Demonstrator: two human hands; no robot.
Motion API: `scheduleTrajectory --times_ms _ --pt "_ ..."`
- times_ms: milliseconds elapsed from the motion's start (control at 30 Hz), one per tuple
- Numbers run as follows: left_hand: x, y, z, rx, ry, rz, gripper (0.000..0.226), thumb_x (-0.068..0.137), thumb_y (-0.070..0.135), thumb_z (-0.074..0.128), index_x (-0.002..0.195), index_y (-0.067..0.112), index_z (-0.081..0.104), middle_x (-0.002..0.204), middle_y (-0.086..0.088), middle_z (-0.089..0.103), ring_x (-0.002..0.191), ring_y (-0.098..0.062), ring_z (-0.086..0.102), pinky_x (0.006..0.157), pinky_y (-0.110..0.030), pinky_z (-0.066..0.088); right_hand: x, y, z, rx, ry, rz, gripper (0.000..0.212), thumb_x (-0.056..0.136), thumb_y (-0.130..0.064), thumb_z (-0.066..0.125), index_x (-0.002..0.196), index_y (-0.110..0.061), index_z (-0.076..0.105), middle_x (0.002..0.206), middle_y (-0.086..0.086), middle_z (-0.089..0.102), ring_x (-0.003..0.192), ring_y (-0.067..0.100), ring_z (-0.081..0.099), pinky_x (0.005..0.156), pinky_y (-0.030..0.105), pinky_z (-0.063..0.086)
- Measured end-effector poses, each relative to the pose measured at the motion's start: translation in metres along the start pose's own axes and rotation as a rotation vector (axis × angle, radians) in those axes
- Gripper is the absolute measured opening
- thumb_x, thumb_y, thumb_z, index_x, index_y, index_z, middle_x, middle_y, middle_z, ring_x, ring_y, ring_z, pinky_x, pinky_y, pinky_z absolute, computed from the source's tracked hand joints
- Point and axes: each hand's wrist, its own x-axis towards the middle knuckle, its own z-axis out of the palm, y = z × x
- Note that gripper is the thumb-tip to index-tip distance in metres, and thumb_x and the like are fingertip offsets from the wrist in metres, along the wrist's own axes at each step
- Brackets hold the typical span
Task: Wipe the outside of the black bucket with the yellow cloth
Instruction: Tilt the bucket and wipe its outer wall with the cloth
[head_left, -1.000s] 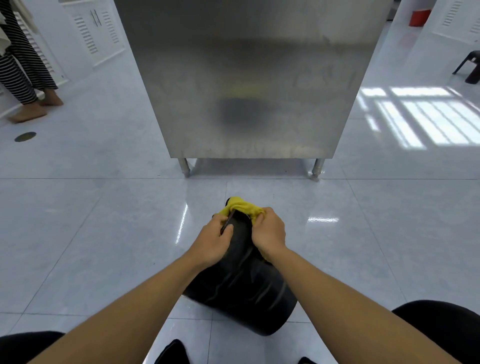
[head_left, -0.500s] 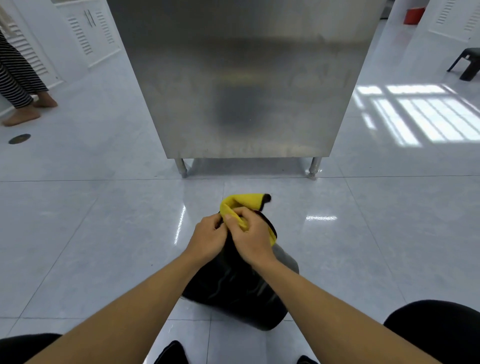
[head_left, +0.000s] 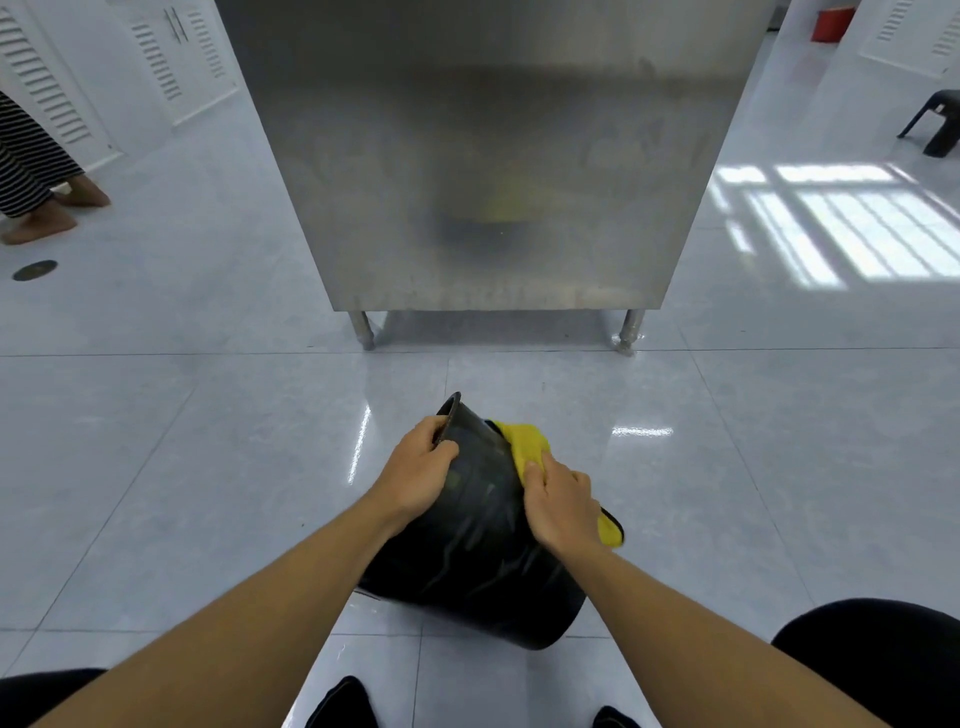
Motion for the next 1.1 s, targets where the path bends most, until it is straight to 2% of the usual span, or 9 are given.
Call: scheduleTrajectory --times_ms 167,267,367,467,533,667,800,900,1100 --pt "0.004 0.004 0.018 -0.041 0.143 0.010 0.012 0.090 0.016 0.068 0.101 0.014 0.062 0.090 -0.005 0.074 0.082 -0.020 0.072 0.068 -0.024 0.057 0.012 0.039 -0.006 0.066 -0.027 0.412 0.052 0.102 -0.037 0.020 0.146 -0.026 0.046 0.149 0.008 0.049 0.140 0.035 0.034 0.112 0.051 0.027" --pt "0.004 0.009 0.023 0.038 0.282 0.106 0.008 0.083 0.015 0.076 0.091 0.014 0.074 0.080 0.005 0.073 0.069 -0.003 0.068 0.057 -0.007 0.048 0.012 0.038 -0.005 0.147 -0.012 0.502 0.051 0.102 -0.034 0.021 0.143 -0.022 0.049 0.150 0.013 0.048 0.141 0.037 0.031 0.115 0.050 0.023" --pt "0.002 0.005 0.018 0.085 0.346 0.129 0.010 0.088 0.020 0.074 0.095 0.017 0.081 0.074 0.012 0.073 0.063 0.000 0.069 0.055 -0.007 0.049 0.007 0.023 -0.003 0.246 0.013 0.514 0.049 0.101 -0.039 0.025 0.143 -0.028 0.048 0.146 0.019 0.043 0.134 0.041 0.038 0.114 0.051 0.029" --pt "0.001 0.003 0.015 0.153 0.357 0.113 0.021 0.096 0.032 0.065 0.085 0.026 0.082 0.072 -0.003 0.076 0.069 -0.019 0.071 0.065 -0.027 0.059 0.002 -0.004 -0.005 0.274 0.043 0.370 0.042 0.102 -0.037 0.029 0.132 -0.022 0.054 0.132 0.023 0.050 0.128 0.042 0.045 0.110 0.048 0.037" --pt "0.002 0.004 0.016 0.231 0.329 0.089 0.038 0.099 0.038 0.053 0.069 0.020 0.069 0.065 -0.009 0.067 0.067 -0.030 0.064 0.062 -0.036 0.051 -0.003 -0.026 -0.003 0.324 0.064 0.229 0.031 0.103 -0.032 0.031 0.113 -0.015 0.056 0.111 0.014 0.056 0.126 0.040 0.043 0.104 0.046 0.039" --pt "0.003 0.012 0.016 0.319 0.182 0.024 0.033 0.096 0.034 0.036 0.080 0.020 0.060 0.077 -0.002 0.065 0.080 -0.025 0.059 0.067 -0.038 0.044 -0.017 -0.062 0.008 0.457 0.083 -0.023 0.026 0.104 -0.029 0.034 0.080 -0.026 0.042 0.090 -0.008 0.052 0.119 0.030 0.038 0.101 0.049 0.037" --pt "0.007 0.017 0.012 0.233 -0.012 0.123 0.039 0.093 0.023 0.032 0.114 0.030 0.065 0.102 0.004 0.071 0.097 -0.021 0.062 0.083 -0.035 0.047 -0.026 -0.072 0.021 0.465 0.144 -0.243 0.019 0.103 -0.033 0.033 0.093 -0.035 0.049 0.105 -0.012 0.062 0.115 0.023 0.044 0.102 0.044 0.037" --pt "0.007 0.013 0.011 0.147 -0.037 0.054 0.037 0.095 0.023 0.038 0.129 0.025 0.052 0.114 0.001 0.066 0.105 -0.019 0.061 0.086 -0.035 0.048 -0.022 -0.063 0.021 0.391 0.135 -0.285 0.025 0.104 -0.036 0.031 0.109 -0.028 0.054 0.115 -0.011 0.063 0.117 0.019 0.042 0.103 0.043 0.039" --pt "0.006 0.011 0.024 0.074 0.002 0.104 0.013 0.104 0.025 0.045 0.113 0.020 0.052 0.104 0.004 0.066 0.099 -0.017 0.065 0.079 -0.028 0.050 -0.012 -0.049 0.016 0.281 0.223 -0.306 0.026 0.107 -0.037 0.033 0.107 -0.023 0.055 0.110 -0.008 0.064 0.104 0.014 0.040 0.100 0.040 0.040"
